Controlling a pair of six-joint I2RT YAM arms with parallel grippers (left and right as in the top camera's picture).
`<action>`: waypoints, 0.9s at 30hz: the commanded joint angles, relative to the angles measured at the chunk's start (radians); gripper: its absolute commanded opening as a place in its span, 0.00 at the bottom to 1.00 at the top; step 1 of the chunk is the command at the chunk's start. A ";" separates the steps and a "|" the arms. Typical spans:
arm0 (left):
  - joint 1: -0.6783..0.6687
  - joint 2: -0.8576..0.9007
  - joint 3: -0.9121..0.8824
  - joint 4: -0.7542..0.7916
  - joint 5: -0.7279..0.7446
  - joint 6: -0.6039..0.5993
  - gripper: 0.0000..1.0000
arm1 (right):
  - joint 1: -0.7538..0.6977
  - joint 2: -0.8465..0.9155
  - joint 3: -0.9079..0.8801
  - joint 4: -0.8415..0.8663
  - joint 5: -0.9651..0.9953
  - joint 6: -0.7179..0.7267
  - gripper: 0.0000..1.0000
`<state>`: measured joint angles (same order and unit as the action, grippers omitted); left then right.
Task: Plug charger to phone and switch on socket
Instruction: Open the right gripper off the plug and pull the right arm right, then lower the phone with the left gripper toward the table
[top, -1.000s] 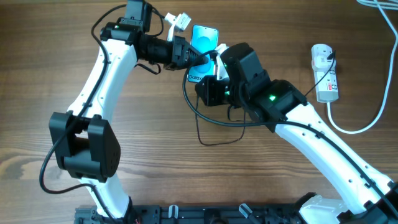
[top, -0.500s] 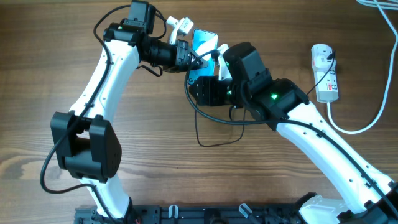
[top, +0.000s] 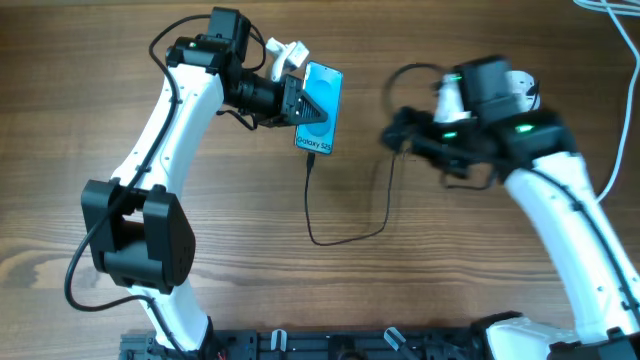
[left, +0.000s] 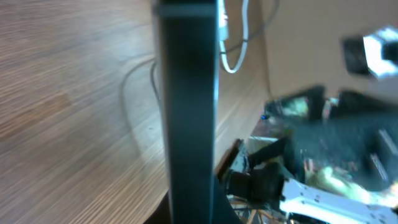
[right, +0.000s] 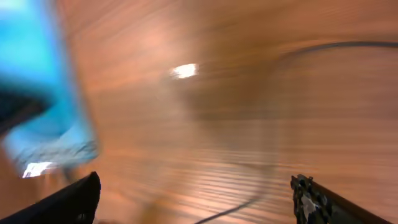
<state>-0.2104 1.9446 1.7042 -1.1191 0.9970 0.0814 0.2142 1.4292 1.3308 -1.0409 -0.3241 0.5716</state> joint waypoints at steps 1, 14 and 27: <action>-0.003 -0.033 -0.001 -0.005 0.202 0.100 0.04 | -0.143 -0.019 0.013 -0.063 0.175 0.003 1.00; -0.003 -0.033 0.000 0.015 0.580 0.242 0.04 | -0.281 -0.006 -0.087 -0.118 0.316 0.005 1.00; -0.001 -0.034 0.000 0.297 0.579 0.252 0.04 | -0.281 -0.006 -0.308 -0.050 0.276 0.002 1.00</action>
<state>-0.2104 1.9446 1.7012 -0.8635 1.5204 0.3111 -0.0647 1.4284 1.0542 -1.1023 -0.0326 0.5713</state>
